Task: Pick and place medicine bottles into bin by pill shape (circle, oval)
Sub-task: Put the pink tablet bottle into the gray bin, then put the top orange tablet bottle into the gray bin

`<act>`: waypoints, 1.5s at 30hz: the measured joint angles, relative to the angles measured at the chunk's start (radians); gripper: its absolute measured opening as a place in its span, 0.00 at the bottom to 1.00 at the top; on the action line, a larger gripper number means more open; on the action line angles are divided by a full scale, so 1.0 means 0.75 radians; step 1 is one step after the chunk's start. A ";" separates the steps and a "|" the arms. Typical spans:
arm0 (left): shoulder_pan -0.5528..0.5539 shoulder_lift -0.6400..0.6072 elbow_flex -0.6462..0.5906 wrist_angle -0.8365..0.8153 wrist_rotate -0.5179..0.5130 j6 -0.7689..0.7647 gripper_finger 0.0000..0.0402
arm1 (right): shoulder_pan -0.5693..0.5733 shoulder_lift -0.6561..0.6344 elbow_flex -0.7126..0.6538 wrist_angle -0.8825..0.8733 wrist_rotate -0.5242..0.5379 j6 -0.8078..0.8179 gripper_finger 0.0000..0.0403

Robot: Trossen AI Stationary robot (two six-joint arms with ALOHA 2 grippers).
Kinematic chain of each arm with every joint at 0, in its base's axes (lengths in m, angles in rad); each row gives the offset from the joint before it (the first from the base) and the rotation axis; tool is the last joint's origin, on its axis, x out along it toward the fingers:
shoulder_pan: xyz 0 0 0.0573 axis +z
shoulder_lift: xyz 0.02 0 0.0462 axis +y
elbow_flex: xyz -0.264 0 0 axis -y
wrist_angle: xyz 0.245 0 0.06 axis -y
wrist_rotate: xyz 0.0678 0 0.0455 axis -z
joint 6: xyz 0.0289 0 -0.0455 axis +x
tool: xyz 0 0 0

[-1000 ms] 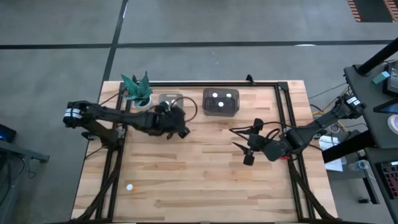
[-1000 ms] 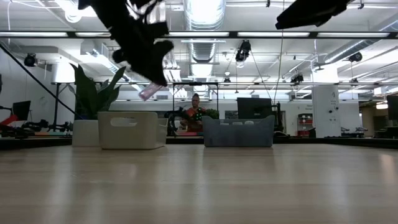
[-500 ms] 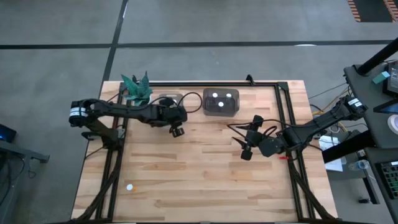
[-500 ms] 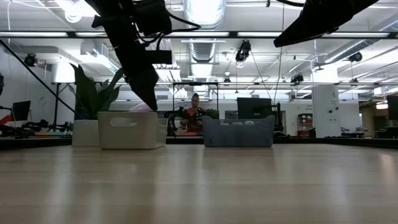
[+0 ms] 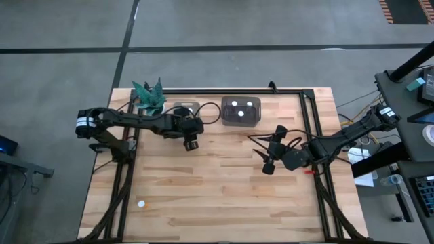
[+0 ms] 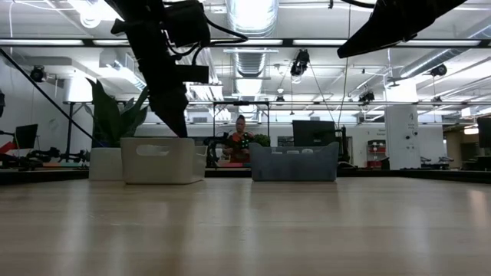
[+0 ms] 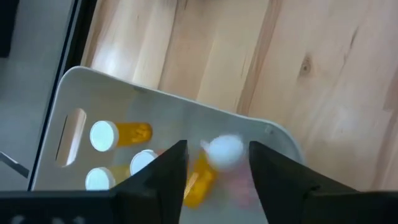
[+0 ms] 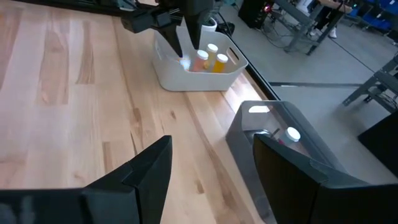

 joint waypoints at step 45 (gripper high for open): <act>-1.152 -0.038 0.198 -0.309 1.059 -2.201 0.47 | 0.001 0.003 0.000 0.004 -0.106 0.039 0.53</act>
